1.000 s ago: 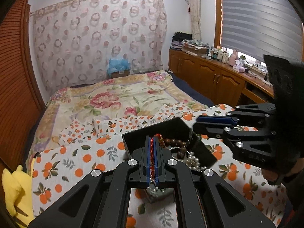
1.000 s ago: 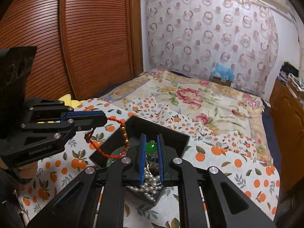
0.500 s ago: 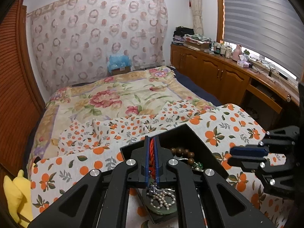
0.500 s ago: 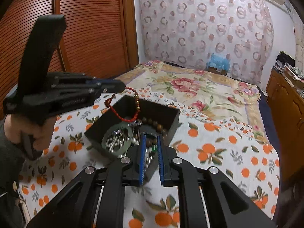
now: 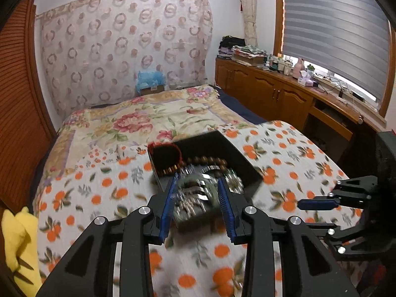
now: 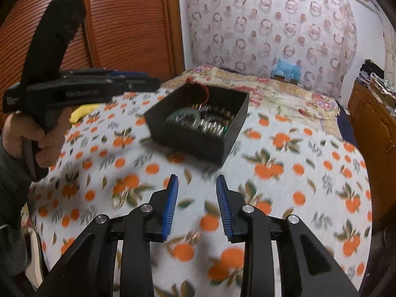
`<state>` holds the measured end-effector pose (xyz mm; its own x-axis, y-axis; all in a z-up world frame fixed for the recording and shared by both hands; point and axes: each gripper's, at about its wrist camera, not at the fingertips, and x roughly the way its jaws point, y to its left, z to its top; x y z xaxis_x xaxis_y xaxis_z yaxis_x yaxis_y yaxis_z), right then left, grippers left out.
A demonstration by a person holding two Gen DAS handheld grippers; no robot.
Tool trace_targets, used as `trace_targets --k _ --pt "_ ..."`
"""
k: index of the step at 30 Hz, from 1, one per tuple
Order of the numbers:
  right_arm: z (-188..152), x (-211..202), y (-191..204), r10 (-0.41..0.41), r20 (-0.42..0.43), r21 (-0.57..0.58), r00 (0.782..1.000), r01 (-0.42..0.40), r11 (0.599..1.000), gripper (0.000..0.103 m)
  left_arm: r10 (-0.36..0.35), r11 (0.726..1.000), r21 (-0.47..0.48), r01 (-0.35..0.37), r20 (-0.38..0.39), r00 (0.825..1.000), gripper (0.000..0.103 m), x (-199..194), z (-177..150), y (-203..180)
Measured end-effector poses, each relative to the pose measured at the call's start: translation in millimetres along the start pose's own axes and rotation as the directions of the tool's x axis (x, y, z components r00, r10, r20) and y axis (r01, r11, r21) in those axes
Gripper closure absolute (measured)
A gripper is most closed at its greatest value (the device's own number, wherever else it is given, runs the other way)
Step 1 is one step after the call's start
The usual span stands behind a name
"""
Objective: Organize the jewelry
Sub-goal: 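Lower the left tool onto the gold ring and close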
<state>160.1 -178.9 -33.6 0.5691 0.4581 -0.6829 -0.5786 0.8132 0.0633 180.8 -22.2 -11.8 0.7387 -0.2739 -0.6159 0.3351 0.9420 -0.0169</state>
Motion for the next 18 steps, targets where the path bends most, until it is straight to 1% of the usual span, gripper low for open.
trace_targets --k 5,9,13,17,18 --pt "-26 3 8 0.001 -0.054 0.0 0.999 0.0 1.0 0.069 -0.018 1.0 0.008 0.018 -0.034 0.999 0.07 -13 -30 -9" --pt "-39 9 11 -0.005 -0.093 -0.009 0.996 0.004 1.0 0.069 -0.027 1.0 0.0 0.027 -0.075 0.997 0.069 -15 -51 -12" --pt "-41 14 10 -0.024 -0.113 -0.013 0.993 0.023 1.0 0.069 -0.033 0.999 -0.011 0.032 -0.117 0.993 0.064 -12 -70 -13" --pt "-43 17 8 -0.027 -0.117 -0.007 0.993 0.027 1.0 0.069 -0.039 0.999 -0.018 0.037 -0.146 0.988 0.064 -12 -86 -17" --pt "-43 17 8 -0.025 -0.115 -0.006 0.993 0.024 1.0 0.074 -0.041 0.999 -0.019 0.039 -0.15 0.988 0.063 -13 -88 -18"
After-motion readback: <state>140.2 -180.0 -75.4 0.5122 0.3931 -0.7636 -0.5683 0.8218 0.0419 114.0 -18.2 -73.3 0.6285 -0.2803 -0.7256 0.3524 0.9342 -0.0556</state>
